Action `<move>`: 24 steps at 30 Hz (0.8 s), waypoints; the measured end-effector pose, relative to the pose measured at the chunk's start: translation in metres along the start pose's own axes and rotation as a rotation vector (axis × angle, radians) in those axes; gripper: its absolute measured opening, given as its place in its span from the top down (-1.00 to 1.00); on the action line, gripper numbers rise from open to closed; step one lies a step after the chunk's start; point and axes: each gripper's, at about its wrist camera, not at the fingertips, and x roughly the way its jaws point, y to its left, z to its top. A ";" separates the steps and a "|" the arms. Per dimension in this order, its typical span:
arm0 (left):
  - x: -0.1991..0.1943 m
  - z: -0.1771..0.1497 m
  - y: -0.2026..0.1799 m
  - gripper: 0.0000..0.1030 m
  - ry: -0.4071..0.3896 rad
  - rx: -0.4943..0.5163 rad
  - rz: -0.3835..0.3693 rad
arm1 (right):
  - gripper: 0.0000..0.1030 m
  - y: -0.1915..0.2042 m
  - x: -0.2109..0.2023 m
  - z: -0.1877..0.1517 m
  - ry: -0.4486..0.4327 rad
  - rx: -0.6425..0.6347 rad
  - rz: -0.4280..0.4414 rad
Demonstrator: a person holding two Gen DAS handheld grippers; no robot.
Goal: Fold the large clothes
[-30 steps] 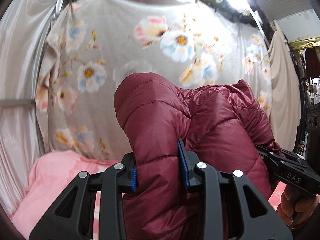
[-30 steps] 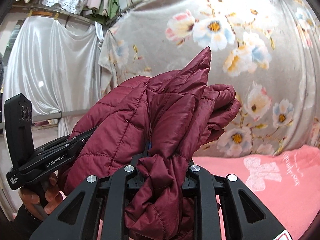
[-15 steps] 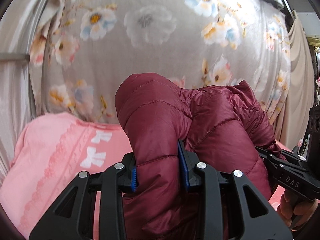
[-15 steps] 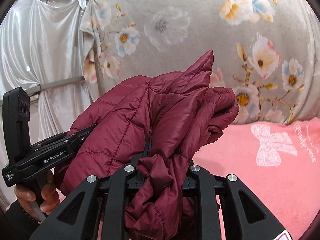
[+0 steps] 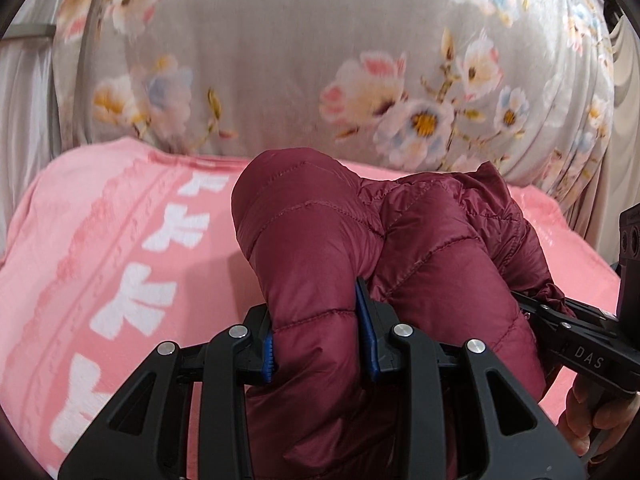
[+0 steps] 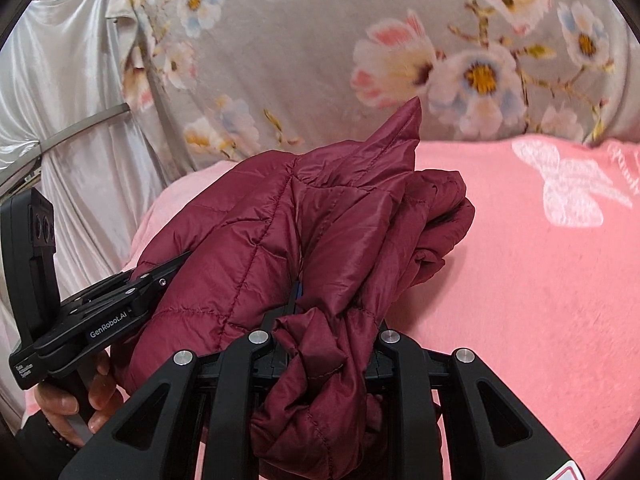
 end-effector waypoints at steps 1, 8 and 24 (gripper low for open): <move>0.005 -0.004 0.001 0.39 0.013 -0.002 0.001 | 0.61 -0.003 0.006 -0.005 0.017 0.011 -0.009; 0.025 -0.025 0.009 0.25 0.048 0.000 0.053 | 0.59 -0.032 0.024 -0.022 0.080 0.144 0.000; -0.002 -0.014 0.026 -0.70 0.221 -0.145 0.197 | 0.72 -0.019 -0.038 -0.020 0.089 0.145 -0.243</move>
